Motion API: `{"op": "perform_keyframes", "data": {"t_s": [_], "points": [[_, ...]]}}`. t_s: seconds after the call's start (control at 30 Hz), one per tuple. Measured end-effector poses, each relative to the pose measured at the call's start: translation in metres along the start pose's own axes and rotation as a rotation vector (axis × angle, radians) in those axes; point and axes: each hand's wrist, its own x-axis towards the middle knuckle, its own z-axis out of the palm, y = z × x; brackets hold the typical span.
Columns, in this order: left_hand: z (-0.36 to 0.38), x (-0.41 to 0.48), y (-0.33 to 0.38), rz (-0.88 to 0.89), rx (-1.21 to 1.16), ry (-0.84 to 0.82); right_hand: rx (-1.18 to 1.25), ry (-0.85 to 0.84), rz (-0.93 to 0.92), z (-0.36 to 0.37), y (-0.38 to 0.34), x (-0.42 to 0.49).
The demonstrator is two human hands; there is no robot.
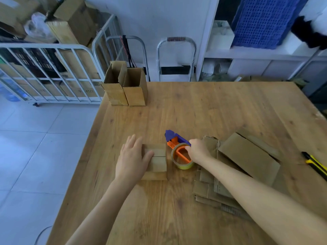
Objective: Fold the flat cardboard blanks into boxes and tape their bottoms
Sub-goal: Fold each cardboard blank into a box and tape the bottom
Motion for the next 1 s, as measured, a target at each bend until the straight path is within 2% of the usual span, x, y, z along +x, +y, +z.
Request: {"op": "perform_keyframes", "data": {"t_s": [0.1,0.17,0.2,0.27,0.37,0.47,0.63,0.77,0.83,0.9,1.0], "points": [[-0.008,-0.012,-0.006,-0.081,-0.143,0.144,0.024,0.189,-0.074,-0.005,-0.013,-0.026],[-0.013,-0.017,-0.012,-0.204,-0.292,0.152,0.257,0.318,-0.152,-0.011,-0.030,-0.061],[-0.014,-0.019,-0.015,-0.265,-0.343,0.142,0.378,0.327,-0.184,-0.011,-0.039,-0.077],[-0.012,-0.022,-0.020,-0.294,-0.390,0.123,0.509,0.221,-0.229,-0.004,-0.056,-0.105],[-0.014,-0.022,-0.024,-0.265,-0.440,0.044,0.418,0.163,-0.229,0.011,-0.064,-0.113],[-0.018,-0.018,-0.031,-0.323,-0.500,-0.118,0.461,0.065,-0.130,0.015,-0.064,-0.101],[-0.018,-0.016,-0.035,-0.353,-0.552,-0.196,0.466,-0.091,-0.002,0.011,-0.066,-0.097],[-0.016,-0.028,-0.037,-0.395,-0.746,-0.113,0.842,-0.191,0.223,0.003,-0.067,-0.095],[-0.018,-0.039,-0.036,-0.427,-0.882,-0.029,0.854,-0.133,0.257,0.001,-0.066,-0.099],[-0.021,-0.050,-0.035,-0.401,-0.954,0.065,0.803,-0.090,0.178,0.005,-0.061,-0.102],[-0.017,-0.064,-0.039,-0.214,-0.653,0.187,0.747,-0.080,0.005,0.015,-0.056,-0.113]]}}
